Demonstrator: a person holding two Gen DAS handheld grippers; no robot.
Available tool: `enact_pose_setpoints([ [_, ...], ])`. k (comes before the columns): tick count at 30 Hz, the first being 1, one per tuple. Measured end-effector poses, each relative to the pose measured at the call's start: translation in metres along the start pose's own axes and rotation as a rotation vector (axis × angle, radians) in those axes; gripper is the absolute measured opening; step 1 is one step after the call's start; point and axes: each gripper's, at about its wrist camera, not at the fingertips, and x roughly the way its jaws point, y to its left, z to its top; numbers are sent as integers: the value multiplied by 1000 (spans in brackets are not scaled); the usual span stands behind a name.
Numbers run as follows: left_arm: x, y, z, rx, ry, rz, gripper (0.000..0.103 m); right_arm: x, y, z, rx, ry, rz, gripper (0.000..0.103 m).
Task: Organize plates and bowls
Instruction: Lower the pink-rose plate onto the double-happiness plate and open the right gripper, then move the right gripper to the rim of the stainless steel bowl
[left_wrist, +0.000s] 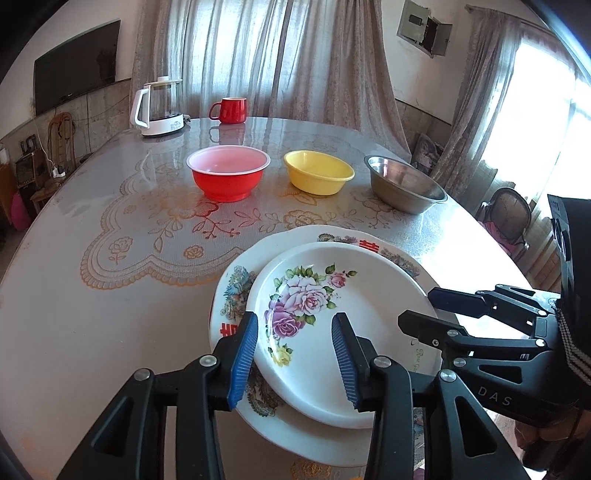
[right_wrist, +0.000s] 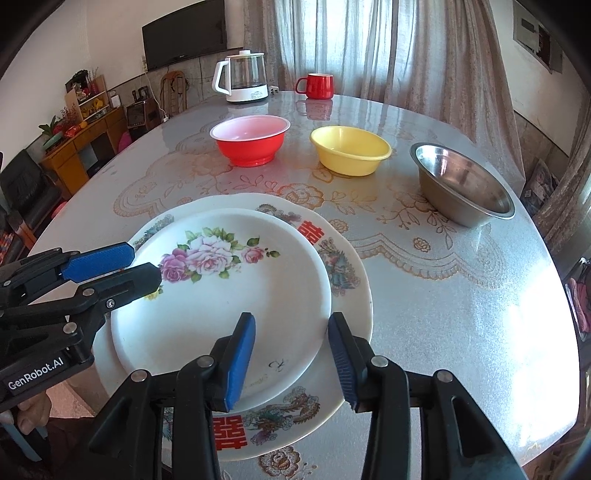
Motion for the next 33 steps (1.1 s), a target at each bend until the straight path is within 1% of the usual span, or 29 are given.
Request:
enact_pose_setpoints([
  [5, -1, -1, 2, 13, -5, 14, 46, -3, -10, 0, 58, -11, 46, 42],
  [10, 1, -1, 7, 22, 0, 34, 47, -13, -18, 4, 114, -57, 109, 42],
  [15, 3, -4, 11, 35, 5, 37, 48, -18, -31, 8, 167, -83, 125, 42],
  [23, 11, -12, 18, 60, 22, 33, 50, -15, -58, 11, 269, -91, 122, 43],
  [28, 17, -17, 25, 76, 33, 37, 50, -12, -81, 13, 351, -100, 121, 43],
  [33, 23, -24, 32, 101, 38, 36, 50, -6, -105, 13, 427, -101, 103, 43],
])
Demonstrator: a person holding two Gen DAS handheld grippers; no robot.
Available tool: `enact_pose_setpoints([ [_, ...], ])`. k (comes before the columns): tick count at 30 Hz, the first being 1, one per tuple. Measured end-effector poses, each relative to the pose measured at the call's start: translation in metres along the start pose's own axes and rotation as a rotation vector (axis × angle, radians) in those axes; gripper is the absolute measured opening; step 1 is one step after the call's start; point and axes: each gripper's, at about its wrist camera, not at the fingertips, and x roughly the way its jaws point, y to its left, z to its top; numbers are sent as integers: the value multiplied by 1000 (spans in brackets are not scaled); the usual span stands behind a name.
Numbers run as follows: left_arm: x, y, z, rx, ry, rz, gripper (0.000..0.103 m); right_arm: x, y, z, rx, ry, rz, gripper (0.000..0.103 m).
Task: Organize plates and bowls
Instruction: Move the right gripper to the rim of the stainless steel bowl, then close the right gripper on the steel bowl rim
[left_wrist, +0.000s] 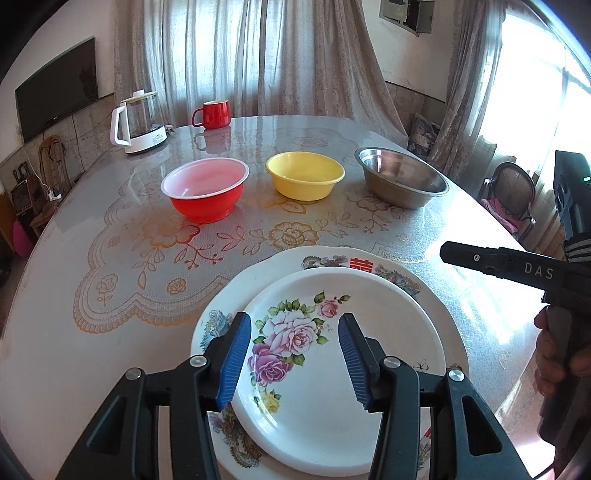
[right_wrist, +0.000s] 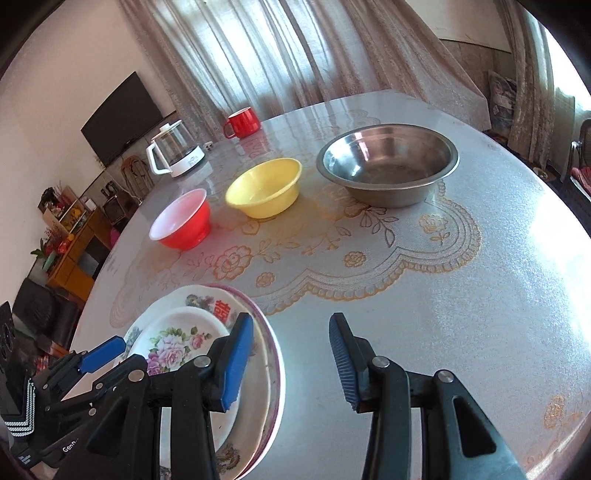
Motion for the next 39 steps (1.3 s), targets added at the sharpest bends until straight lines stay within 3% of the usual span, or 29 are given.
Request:
enact_pose_setpoints([
  [12, 23, -18, 22, 57, 32, -8, 50, 11, -62, 32, 163, -32, -90, 48],
  [23, 48, -32, 46, 42, 100, -75, 50, 20, -113, 71, 296, -97, -133, 55],
  [34, 72, -47, 87, 31, 89, -110, 50, 56, -146, 116, 346, -90, -173, 55],
  [39, 92, -51, 101, 14, 103, -129, 50, 78, -152, 134, 289, -63, -230, 55],
])
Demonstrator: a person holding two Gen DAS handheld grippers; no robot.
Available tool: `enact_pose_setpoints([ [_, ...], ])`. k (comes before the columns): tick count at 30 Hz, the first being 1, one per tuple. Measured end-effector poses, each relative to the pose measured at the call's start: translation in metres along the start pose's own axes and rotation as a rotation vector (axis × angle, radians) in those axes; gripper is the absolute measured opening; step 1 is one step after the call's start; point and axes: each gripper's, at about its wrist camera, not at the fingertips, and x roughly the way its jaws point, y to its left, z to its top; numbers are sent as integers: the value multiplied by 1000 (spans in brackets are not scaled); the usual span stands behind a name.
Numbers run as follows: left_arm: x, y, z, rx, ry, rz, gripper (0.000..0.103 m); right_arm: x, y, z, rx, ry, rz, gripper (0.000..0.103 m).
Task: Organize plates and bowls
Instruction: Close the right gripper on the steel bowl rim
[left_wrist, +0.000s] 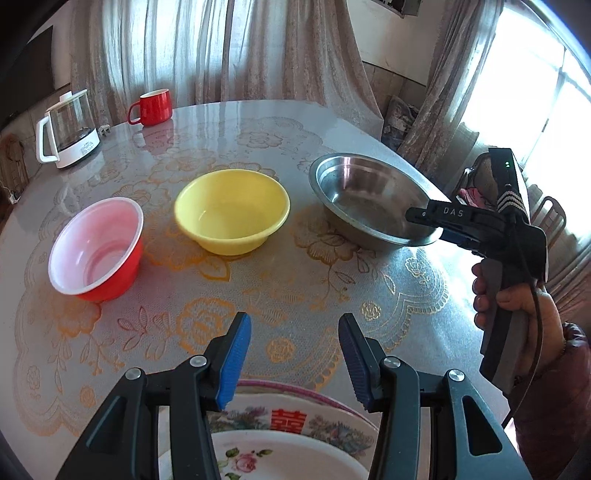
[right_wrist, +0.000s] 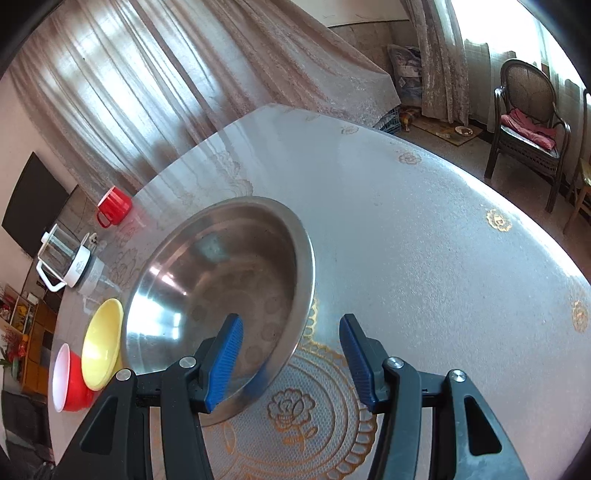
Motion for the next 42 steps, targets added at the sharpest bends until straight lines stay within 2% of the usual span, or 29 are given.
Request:
enact_pose_setpoints([
  [3, 13, -1, 9, -16, 21, -32, 50, 15, 10, 2, -110, 41, -68, 55],
  [6, 23, -3, 17, -30, 30, -56, 50, 24, 15, 2, -188, 84, -81, 54],
  [7, 25, -4, 19, -31, 29, -63, 51, 24, 17, 2, -221, 82, -89, 51],
  [9, 27, -4, 22, -37, 28, -73, 53, 22, 22, 1, -290, 99, -81, 47],
  [13, 33, -5, 27, -52, 37, -95, 56, 17, 28, -2, -351, 151, 3, 45],
  [21, 42, -10, 29, -68, 57, -117, 56, -2, 25, -17, -365, 202, 121, 40],
  [28, 50, -15, 38, -80, 55, -123, 58, -16, 30, -30, -402, 210, 139, 42],
  [33, 52, -21, 47, -67, 45, -115, 57, -17, 25, -26, -351, 161, 101, 47],
  [38, 62, -18, 53, -97, 54, -117, 57, -18, 15, -16, -261, 101, 82, 51],
  [41, 70, -17, 57, -103, 71, -116, 54, -18, 10, -8, -209, 62, 80, 51],
  [42, 73, -17, 57, -107, 75, -118, 48, -18, 8, -6, -195, 48, 78, 51],
])
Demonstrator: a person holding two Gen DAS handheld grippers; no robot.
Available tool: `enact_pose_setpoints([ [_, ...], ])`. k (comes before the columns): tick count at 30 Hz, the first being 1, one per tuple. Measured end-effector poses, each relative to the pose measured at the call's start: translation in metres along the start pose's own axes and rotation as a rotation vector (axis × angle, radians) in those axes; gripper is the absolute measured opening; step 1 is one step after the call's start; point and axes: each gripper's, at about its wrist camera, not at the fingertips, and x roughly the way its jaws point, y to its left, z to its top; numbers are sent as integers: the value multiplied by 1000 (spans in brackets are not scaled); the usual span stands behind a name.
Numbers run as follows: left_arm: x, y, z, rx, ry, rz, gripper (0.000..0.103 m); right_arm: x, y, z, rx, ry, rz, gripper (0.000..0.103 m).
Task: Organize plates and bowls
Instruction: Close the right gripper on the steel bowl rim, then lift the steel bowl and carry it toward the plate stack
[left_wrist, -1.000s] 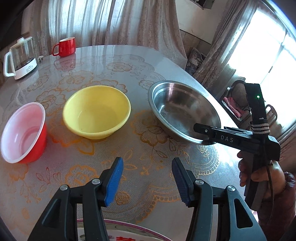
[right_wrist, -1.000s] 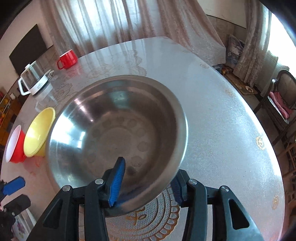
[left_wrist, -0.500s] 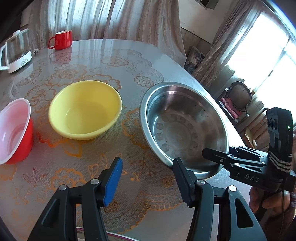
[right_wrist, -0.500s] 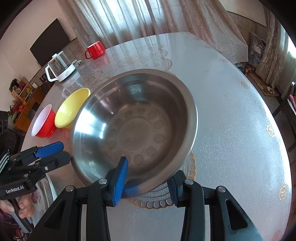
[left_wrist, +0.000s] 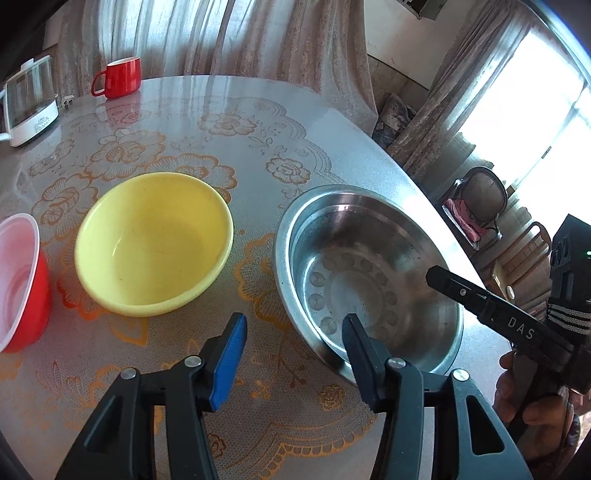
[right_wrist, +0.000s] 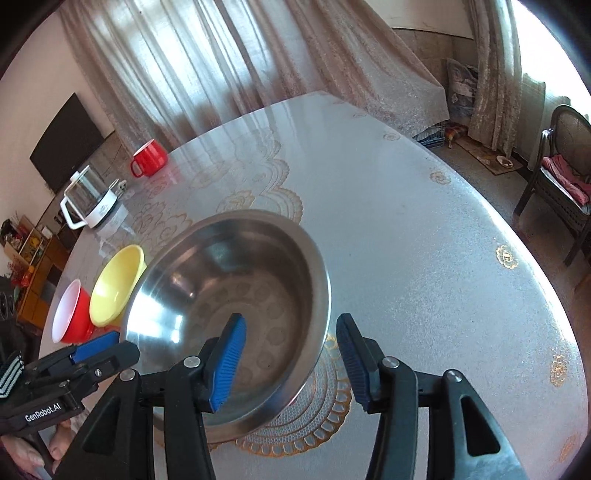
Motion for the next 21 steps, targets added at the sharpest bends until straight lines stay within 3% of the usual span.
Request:
enact_pose_setpoints([
  [1, 3, 0, 1, -6, 8, -1, 41, 0, -2, 2, 12, -11, 1, 51],
  [5, 13, 2, 4, -49, 18, -43, 37, 13, 1, 12, 44, -30, 0, 51],
  [7, 15, 0, 4, -51, 21, -71, 24, 17, 1, 13, 49, -23, 9, 50],
  [9, 14, -3, 1, -40, 24, -74, 24, 19, 2, 10, 48, -5, 26, 37],
  [21, -9, -5, -28, -10, 43, -85, 24, 6, 2, -17, 68, 30, 58, 36],
])
